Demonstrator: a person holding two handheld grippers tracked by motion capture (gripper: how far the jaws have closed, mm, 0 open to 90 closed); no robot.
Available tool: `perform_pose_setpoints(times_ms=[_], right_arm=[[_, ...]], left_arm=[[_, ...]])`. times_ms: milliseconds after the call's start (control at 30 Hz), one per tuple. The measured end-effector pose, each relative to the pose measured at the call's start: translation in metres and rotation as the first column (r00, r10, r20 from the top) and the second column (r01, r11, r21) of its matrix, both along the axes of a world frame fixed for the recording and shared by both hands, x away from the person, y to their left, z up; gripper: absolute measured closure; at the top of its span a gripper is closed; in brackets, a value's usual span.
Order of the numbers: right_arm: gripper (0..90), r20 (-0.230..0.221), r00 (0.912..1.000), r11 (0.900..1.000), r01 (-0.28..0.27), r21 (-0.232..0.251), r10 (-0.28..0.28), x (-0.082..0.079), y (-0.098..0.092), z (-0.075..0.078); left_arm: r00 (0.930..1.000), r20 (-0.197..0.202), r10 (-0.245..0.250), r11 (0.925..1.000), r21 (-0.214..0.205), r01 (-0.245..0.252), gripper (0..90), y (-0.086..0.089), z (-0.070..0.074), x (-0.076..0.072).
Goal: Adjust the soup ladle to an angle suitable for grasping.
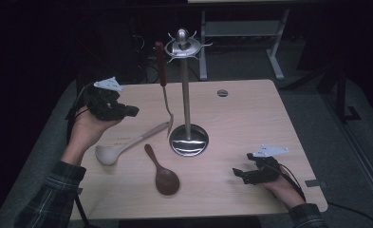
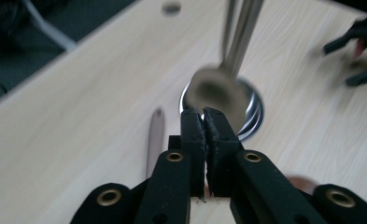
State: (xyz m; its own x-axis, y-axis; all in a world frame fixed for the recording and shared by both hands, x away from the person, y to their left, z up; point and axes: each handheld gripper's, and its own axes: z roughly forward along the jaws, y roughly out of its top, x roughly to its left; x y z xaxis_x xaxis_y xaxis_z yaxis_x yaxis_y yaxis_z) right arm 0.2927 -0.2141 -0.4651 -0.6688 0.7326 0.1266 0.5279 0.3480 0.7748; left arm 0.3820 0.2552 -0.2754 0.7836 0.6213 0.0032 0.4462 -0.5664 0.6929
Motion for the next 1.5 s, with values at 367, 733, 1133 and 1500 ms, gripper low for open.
perform_pose_setpoints(times_ms=[367,733,1133,1500], right_arm=[[14.3,-0.001,1.0,1.0,0.0,-0.001,0.0,0.0,0.0,0.0],[14.4,-0.003,1.0,1.0,0.0,-0.003,0.0,0.0,-0.001,0.0],[14.4,0.0,1.0,1.0,0.0,-0.002,0.0,0.0,-0.001,0.0],[14.4,0.001,1.0,1.0,0.001,-0.003,-0.001,0.0,-0.002,0.0]], left_arm=[[0.992,-0.107,0.066,0.9869,0.154,-0.049,75.7,0.024,-0.064,0.017],[0.9716,-0.196,0.133,0.946,0.317,-0.065,66.8,0.029,-0.118,0.035],[0.9548,-0.26,0.144,0.932,0.36,-0.042,65.9,0.029,-0.151,0.041],[0.9468,-0.292,0.135,0.9219,0.387,-0.012,75.9,0.027,-0.155,0.044]])
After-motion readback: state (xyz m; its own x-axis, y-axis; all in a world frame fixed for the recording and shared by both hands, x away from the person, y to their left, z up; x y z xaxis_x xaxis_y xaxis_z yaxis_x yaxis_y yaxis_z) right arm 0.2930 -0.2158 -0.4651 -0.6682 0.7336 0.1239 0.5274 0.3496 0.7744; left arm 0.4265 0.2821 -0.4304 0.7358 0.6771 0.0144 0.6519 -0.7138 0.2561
